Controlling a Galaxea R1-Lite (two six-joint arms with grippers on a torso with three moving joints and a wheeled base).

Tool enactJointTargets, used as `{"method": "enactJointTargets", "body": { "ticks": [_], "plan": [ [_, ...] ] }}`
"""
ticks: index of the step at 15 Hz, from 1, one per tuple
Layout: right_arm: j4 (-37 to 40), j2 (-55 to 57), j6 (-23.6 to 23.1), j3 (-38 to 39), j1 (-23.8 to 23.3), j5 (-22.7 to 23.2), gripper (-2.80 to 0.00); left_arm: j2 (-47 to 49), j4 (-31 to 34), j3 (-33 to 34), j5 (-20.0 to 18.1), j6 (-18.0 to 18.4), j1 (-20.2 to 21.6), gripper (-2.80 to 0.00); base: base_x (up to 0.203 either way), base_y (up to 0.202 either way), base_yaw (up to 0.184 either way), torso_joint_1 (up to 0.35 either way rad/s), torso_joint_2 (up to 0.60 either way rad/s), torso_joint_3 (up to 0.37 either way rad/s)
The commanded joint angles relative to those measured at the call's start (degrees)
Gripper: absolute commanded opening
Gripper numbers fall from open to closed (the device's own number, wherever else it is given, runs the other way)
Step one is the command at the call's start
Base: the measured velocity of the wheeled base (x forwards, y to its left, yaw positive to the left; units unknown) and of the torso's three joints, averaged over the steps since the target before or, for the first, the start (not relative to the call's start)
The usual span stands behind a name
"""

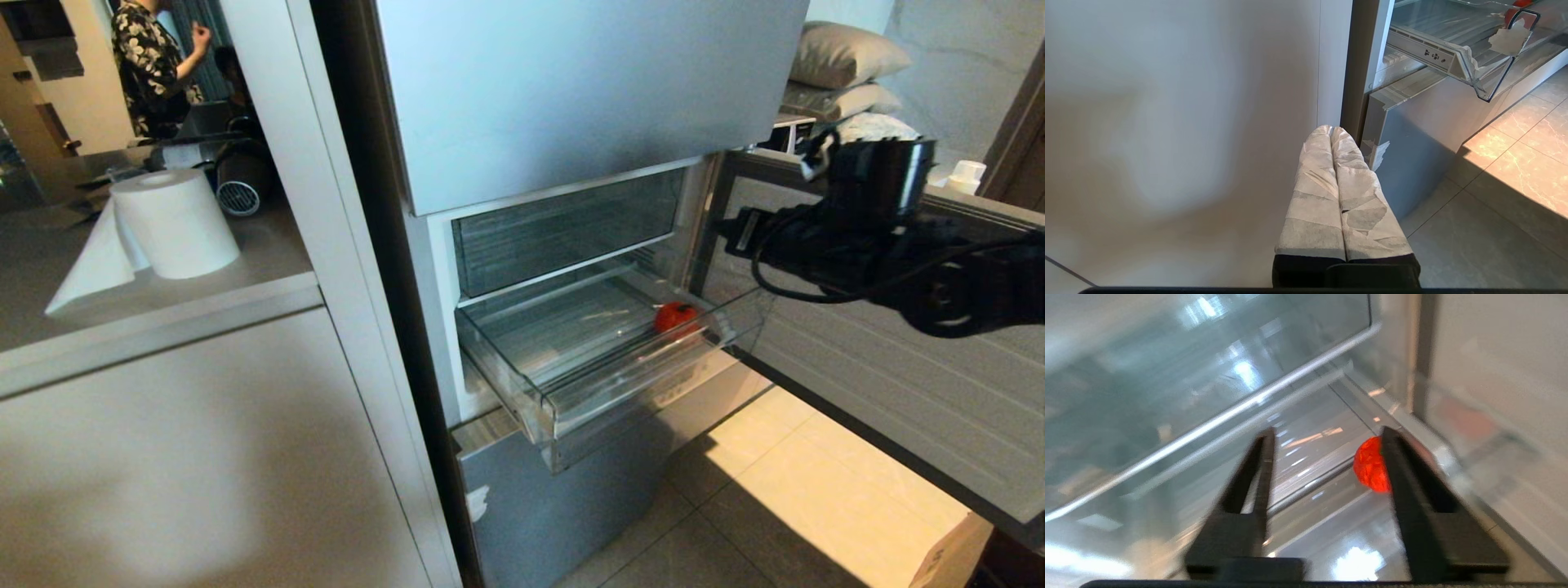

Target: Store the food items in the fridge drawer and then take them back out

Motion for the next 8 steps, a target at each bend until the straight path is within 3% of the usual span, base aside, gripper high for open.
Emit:
{"method": "enactJointTargets", "body": {
  "ticks": [1, 3, 5, 8],
  "plan": [
    [0.07, -19.92, -0.17, 9.14, 0.01, -1.02, -2.80, 0.02, -0.04, 0.09, 0.00, -0.04, -0.04, -2.80, 0.000, 0.000, 0.000, 0.000, 0.00, 0.000],
    [1.39, -30.97, -1.18, 14.07, -0.75, -4.69, -2.80, 0.02, -0.04, 0.09, 0.00, -0.04, 0.00, -2.80, 0.000, 0.000, 0.000, 0.000, 0.00, 0.000],
    [3.32, -39.57, -3.14, 17.44, -5.27, -9.64, -2.80, 0.02, -0.04, 0.09, 0.00, -0.04, 0.00, -2.80, 0.000, 0.000, 0.000, 0.000, 0.00, 0.000],
    [6.33, -45.55, -4.47, 19.21, -20.30, -12.36, -2.80, 0.02, -0.04, 0.09, 0.00, -0.04, 0.00, -2.80, 0.000, 0.000, 0.000, 0.000, 0.00, 0.000]
  ]
}}
